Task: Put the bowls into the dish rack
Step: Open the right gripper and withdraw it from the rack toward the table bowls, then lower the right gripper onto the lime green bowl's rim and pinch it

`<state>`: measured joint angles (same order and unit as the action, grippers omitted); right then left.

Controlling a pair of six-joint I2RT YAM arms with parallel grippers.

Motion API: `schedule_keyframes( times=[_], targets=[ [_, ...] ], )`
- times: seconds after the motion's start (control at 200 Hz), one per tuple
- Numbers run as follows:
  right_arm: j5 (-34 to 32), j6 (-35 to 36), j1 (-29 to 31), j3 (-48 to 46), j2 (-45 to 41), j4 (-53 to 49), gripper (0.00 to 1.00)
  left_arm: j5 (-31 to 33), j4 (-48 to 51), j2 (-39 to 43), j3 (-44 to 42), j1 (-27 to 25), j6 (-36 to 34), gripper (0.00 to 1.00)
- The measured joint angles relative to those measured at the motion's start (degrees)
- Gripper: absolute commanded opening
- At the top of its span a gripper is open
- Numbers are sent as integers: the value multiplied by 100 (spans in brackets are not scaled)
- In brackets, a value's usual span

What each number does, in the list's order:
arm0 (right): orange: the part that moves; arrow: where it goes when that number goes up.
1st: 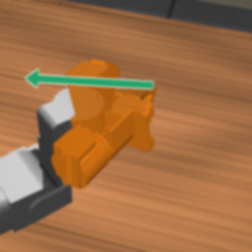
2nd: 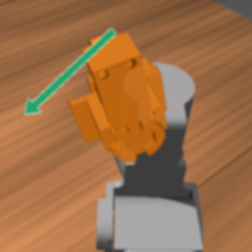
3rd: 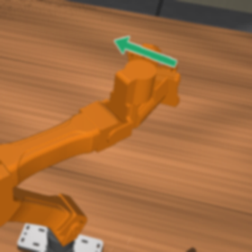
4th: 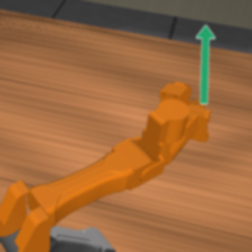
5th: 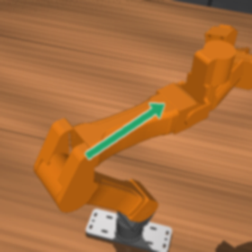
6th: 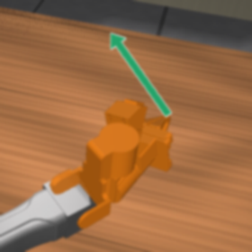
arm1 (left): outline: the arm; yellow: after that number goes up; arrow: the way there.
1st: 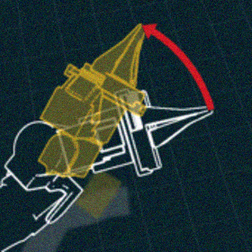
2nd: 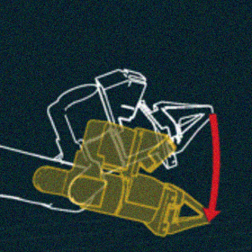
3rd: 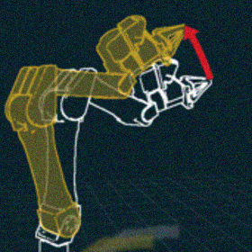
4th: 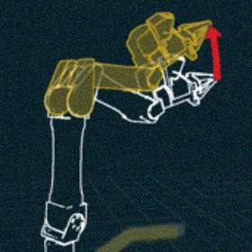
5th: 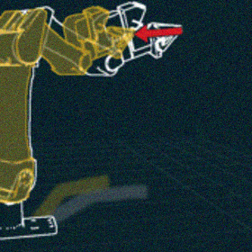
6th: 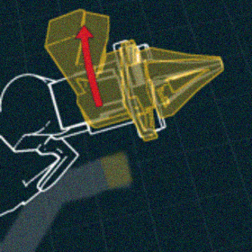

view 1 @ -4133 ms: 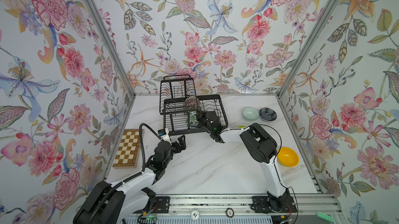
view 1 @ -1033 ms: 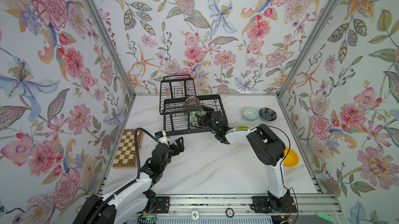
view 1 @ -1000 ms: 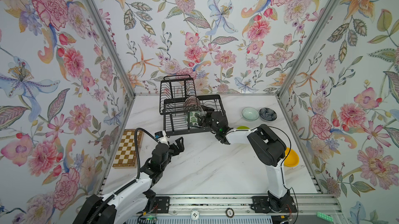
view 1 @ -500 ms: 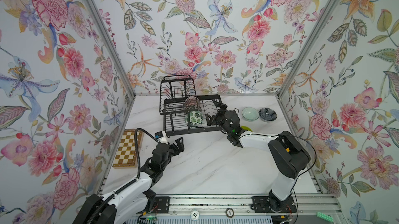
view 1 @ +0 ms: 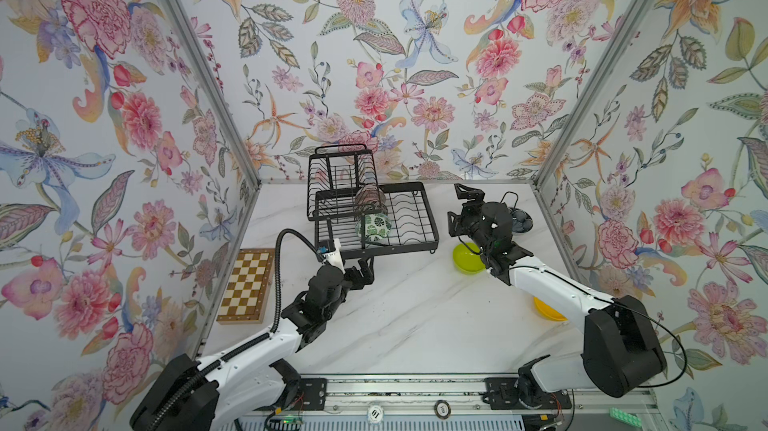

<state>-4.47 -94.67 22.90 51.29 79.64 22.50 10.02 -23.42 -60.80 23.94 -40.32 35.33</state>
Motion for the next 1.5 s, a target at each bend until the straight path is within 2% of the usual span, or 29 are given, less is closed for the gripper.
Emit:
schedule_keyframes(
  times=[0.195, 0.4, 0.505, 0.651, 0.851, 1.051, 1.186, 1.396, 1.501],
  targets=[
    [210, 1617, -675, 116, -522, -1499, 99, 83, -323, -726, 422, -400, -120, 99],
    [188, 3414, -887, 811, -570, -3263, 98, 44, -654, -1613, 1036, -817, -146, 99],
    [101, 4151, -911, 1045, -428, -3965, 99, -63, -831, -2096, 1458, -1003, -146, 99],
    [-140, 4911, -850, 1259, 184, -4758, 99, -247, -1019, -2767, 2055, -1180, -144, 99],
    [-531, 5418, -752, 1163, 542, -5342, 99, -507, -1095, -3519, 2660, -1270, -149, 99],
    [-354, 5624, -935, 675, 505, -5263, 97, -686, -1123, -3877, 2977, -1285, -177, 99],
    [-96, 5740, -997, 612, 800, -5112, 88, -782, -1095, -4011, 3073, -1287, -236, 99],
    [258, 5807, -1084, 562, 1191, -4817, 60, -837, -962, -4037, 3171, -1300, -330, 99],
    [369, 5840, -1165, 492, 1226, -4684, 53, -837, -905, -4037, 3171, -1300, -376, 99]
  ],
)
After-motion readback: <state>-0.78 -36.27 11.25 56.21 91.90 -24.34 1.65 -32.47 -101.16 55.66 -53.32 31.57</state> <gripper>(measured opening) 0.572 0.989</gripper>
